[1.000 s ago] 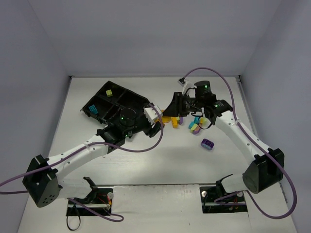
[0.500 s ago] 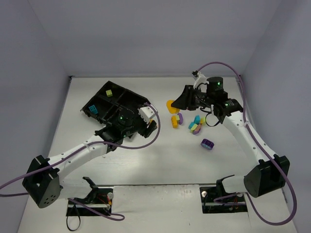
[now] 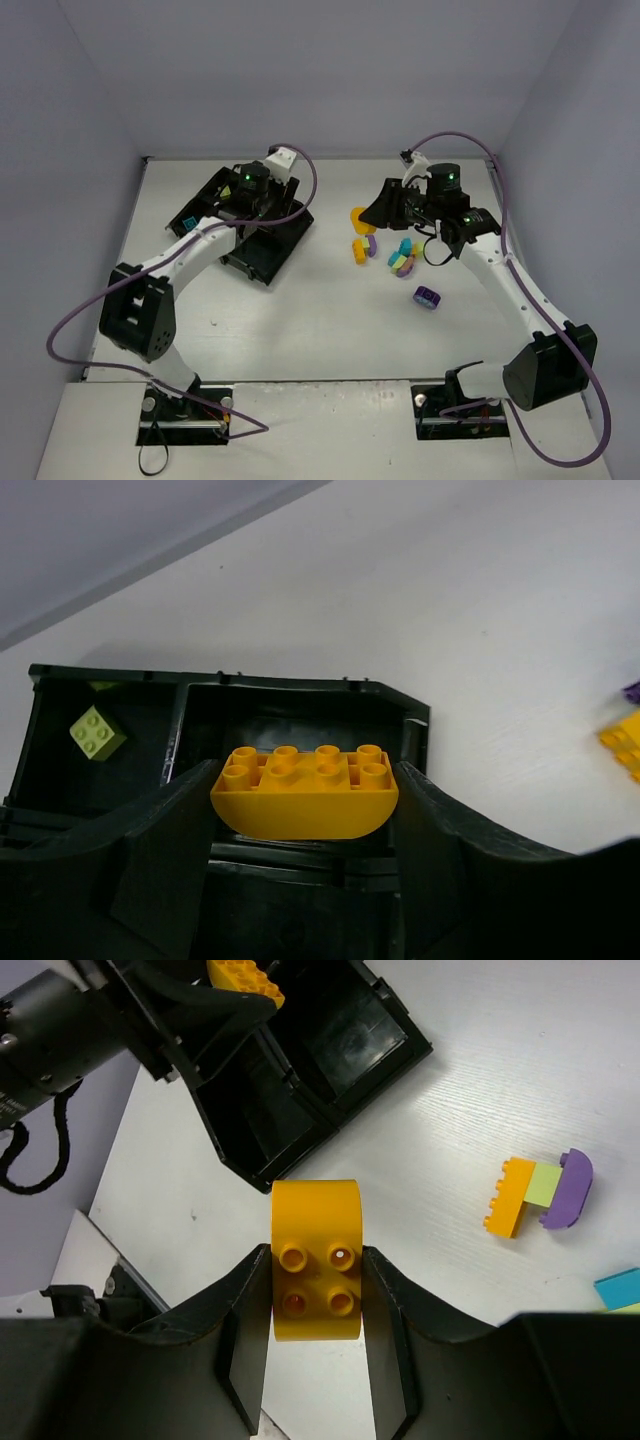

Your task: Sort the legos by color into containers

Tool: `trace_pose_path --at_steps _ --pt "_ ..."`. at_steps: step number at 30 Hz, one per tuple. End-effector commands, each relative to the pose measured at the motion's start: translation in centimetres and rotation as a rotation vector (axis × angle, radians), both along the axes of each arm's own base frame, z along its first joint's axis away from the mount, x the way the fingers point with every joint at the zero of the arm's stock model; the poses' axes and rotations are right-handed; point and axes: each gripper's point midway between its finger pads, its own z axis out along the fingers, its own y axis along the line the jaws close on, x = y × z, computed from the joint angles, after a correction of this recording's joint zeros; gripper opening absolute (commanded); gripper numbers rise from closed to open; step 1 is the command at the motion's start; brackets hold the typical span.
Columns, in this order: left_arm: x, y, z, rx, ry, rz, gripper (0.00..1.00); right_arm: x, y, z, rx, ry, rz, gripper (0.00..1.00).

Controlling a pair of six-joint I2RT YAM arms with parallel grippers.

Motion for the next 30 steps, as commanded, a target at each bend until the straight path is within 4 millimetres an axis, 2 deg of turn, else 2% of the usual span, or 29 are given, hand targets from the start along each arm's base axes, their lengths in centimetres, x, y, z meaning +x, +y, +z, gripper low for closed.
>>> trace_pose_path --at_steps 1,2,3,5,6,8,13,19,23,27,30 --pt "2.1 1.6 -0.3 0.011 0.027 0.08 0.27 0.9 -0.7 2.3 0.0 -0.118 -0.038 0.0" --pt "2.4 1.6 -0.4 0.023 0.036 0.081 0.28 1.1 -0.7 2.3 -0.006 -0.122 -0.042 0.0" --pt "2.7 1.6 -1.7 0.036 0.062 0.081 0.32 1.2 -0.8 2.0 -0.01 -0.117 -0.044 0.0" --pt "3.2 1.6 -2.1 0.046 0.077 0.087 0.35 1.5 -0.8 2.0 -0.016 -0.117 -0.049 0.0" --pt "3.5 1.6 -3.1 0.055 0.096 0.092 0.37 1.8 -0.8 1.9 -0.022 -0.118 -0.053 0.0" --pt "3.7 1.7 -3.7 0.049 0.118 0.097 0.45 2.3 -0.8 2.1 -0.03 -0.128 -0.062 0.0" --pt "4.1 1.8 -4.1 0.016 0.143 0.122 0.56 3.9 -0.4 1.7 -0.059 -0.136 -0.068 0.0" --pt "4.3 1.8 -1.9 -0.023 0.084 0.13 0.67 5.9 0.8 0.9 -0.066 -0.141 -0.047 0.0" --pt "4.9 1.7 -0.8 -0.028 0.05 0.121 0.73 6.4 1.9 1.0 -0.076 -0.157 -0.027 0.0" --pt "5.2 1.9 0.5 -0.048 0.034 0.14 0.74 6.9 2.7 0.7 -0.087 -0.16 -0.006 0.0" --pt "4.6 2.6 3.2 -0.117 0.009 0.178 0.74 7.2 4.0 0.8 -0.112 -0.192 0.02 0.0"
